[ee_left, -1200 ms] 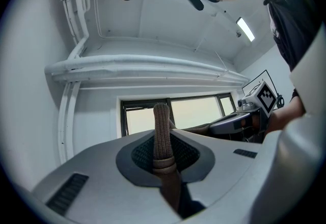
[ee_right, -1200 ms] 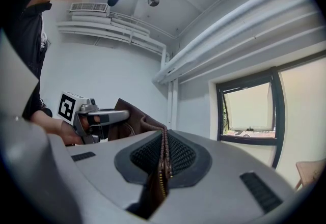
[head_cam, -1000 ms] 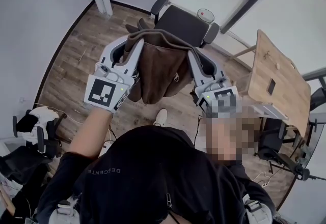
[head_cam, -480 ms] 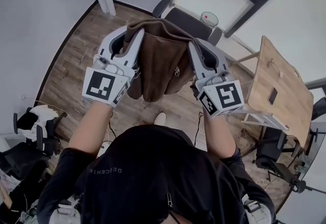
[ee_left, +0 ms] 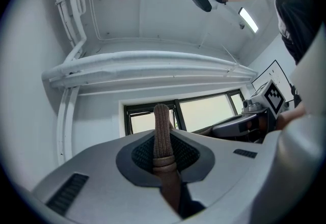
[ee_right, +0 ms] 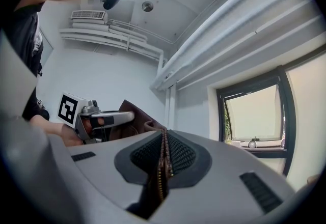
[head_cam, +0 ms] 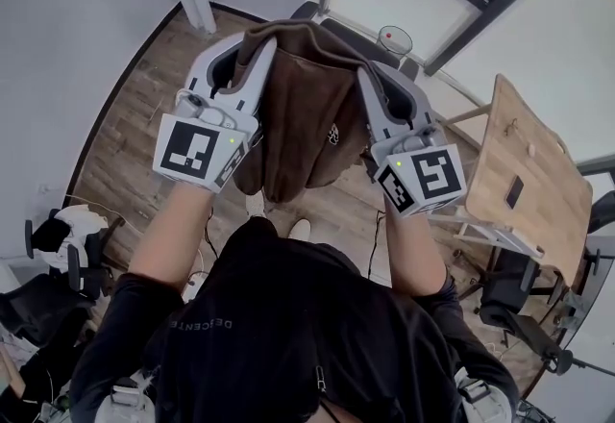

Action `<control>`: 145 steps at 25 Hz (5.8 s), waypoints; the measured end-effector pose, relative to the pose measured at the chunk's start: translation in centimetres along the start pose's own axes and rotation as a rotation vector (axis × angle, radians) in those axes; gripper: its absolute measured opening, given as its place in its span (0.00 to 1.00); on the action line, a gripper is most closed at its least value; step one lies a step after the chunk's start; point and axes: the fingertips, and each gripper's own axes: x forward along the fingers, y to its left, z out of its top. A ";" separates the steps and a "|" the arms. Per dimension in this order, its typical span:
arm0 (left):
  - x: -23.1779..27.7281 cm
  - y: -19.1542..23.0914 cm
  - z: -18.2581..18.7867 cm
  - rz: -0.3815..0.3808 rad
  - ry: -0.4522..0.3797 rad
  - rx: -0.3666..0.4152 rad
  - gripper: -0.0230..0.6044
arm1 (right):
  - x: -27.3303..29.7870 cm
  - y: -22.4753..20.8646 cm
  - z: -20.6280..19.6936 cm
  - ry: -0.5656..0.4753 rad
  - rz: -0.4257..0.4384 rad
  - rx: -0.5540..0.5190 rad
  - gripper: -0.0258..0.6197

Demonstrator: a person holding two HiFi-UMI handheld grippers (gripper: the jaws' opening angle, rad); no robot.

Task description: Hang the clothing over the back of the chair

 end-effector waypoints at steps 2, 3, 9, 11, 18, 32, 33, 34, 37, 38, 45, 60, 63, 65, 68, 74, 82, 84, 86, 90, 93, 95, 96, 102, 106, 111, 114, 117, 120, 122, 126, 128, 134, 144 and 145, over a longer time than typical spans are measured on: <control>1.3 0.7 -0.4 -0.013 -0.008 -0.017 0.11 | 1.1 -0.9 0.0 0.000 -0.015 -0.002 0.10; 2.0 1.0 -0.6 -0.022 -0.012 -0.022 0.11 | 1.6 -1.3 0.0 0.000 -0.024 -0.003 0.10; 5.9 2.6 -2.2 -0.109 -0.022 -0.050 0.11 | 4.2 -4.0 -0.8 0.017 -0.099 -0.005 0.10; 7.1 3.3 -2.7 -0.134 -0.023 -0.067 0.11 | 5.1 -4.8 -1.0 0.030 -0.124 -0.007 0.10; 11.0 5.3 -5.3 -0.208 -0.014 -0.112 0.11 | 7.7 -7.3 -2.5 0.071 -0.194 -0.009 0.10; 15.9 7.2 -10.3 -0.388 0.038 -0.186 0.11 | 10.8 -10.8 -5.7 0.163 -0.359 0.002 0.10; 16.3 7.5 -10.7 -0.398 0.040 -0.191 0.11 | 11.1 -11.1 -5.9 0.168 -0.373 0.003 0.10; 16.6 7.7 -11.0 -0.407 0.041 -0.195 0.11 | 11.4 -11.3 -6.1 0.172 -0.386 0.005 0.10; 17.0 7.9 -11.7 -0.445 0.039 -0.212 0.11 | 11.7 -11.6 -6.6 0.191 -0.431 0.003 0.10; 17.1 7.8 -11.9 -0.460 0.038 -0.219 0.11 | 11.6 -11.6 -6.7 0.197 -0.447 0.002 0.10; 17.8 7.4 -12.7 -0.514 0.040 -0.239 0.11 | 10.9 -12.0 -7.4 0.221 -0.509 0.006 0.10; 20.2 6.2 -16.9 -0.516 0.117 -0.212 0.11 | 10.9 -14.8 -11.6 0.245 -0.492 0.071 0.10; 20.7 6.3 -18.2 -0.509 0.136 -0.227 0.11 | 11.2 -15.2 -12.5 0.249 -0.480 0.084 0.10; 20.8 6.2 -18.9 -0.507 0.140 -0.233 0.11 | 11.2 -15.5 -13.2 0.256 -0.472 0.089 0.10; 21.1 6.0 -19.8 -0.511 0.146 -0.230 0.11 | 11.3 -15.9 -14.0 0.262 -0.462 0.099 0.10; 21.6 5.6 -22.1 -0.527 0.178 -0.226 0.12 | 11.7 -16.5 -16.0 0.289 -0.441 0.109 0.11; 22.0 4.9 -25.5 -0.533 0.229 -0.230 0.12 | 11.9 -17.3 -19.1 0.328 -0.425 0.150 0.12; 22.0 4.8 -26.3 -0.535 0.238 -0.228 0.12 | 11.9 -17.4 -19.8 0.335 -0.425 0.159 0.12; 22.0 4.6 -27.0 -0.538 0.249 -0.226 0.12 | 11.9 -17.5 -20.6 0.346 -0.427 0.169 0.12; 22.2 4.2 -28.8 -0.546 0.286 -0.228 0.12 | 11.9 -17.9 -22.3 0.371 -0.429 0.193 0.13; 22.3 3.9 -29.8 -0.549 0.312 -0.236 0.12 | 11.8 -18.2 -23.5 0.390 -0.434 0.211 0.13; 22.2 3.8 -30.4 -0.550 0.329 -0.238 0.12 | 11.8 -18.3 -24.2 0.404 -0.435 0.221 0.14; 22.2 3.8 -30.7 -0.549 0.336 -0.239 0.12 | 11.8 -18.3 -24.5 0.410 -0.435 0.226 0.14; 22.4 3.5 -32.2 -0.545 0.372 -0.250 0.12 | 11.9 -18.6 -26.0 0.433 -0.432 0.254 0.15; 22.5 3.0 -33.4 -0.555 0.412 -0.262 0.12 | 11.8 -19.0 -27.5 0.467 -0.428 0.286 0.18; 22.8 2.7 -34.3 -0.561 0.447 -0.273 0.24 | 11.5 -19.6 -28.6 0.488 -0.432 0.339 0.33; 23.0 2.8 -34.3 -0.555 0.446 -0.268 0.33 | 11.4 -20.0 -28.6 0.492 -0.436 0.348 0.39; 23.4 2.9 -33.8 -0.558 0.435 -0.268 0.36 | 11.5 -20.2 -28.2 0.485 -0.439 0.346 0.41; 23.4 2.9 -33.0 -0.562 0.413 -0.269 0.36 | 11.8 -19.8 -27.6 0.469 -0.434 0.342 0.41; 23.4 2.9 -32.2 -0.564 0.395 -0.271 0.36 | 12.0 -19.5 -26.9 0.451 -0.428 0.338 0.41; 23.5 2.7 -30.2 -0.582 0.356 -0.275 0.36 | 12.3 -19.0 -25.1 0.405 -0.414 0.319 0.41; 23.3 2.6 -29.1 -0.592 0.336 -0.276 0.36 | 12.5 -18.5 -24.1 0.382 -0.402 0.304 0.40; 22.2 2.7 -25.0 -0.616 0.258 -0.259 0.36 | 12.8 -16.5 -20.5 0.311 -0.387 0.242 0.38; 18.5 1.8 -20.8 -0.692 0.184 -0.269 0.33 | 10.9 -12.3 -16.1 0.248 -0.399 0.163 0.31; 18.0 1.7 -20.6 -0.700 0.183 -0.271 0.33 | 10.6 -11.9 -15.9 0.248 -0.401 0.160 0.30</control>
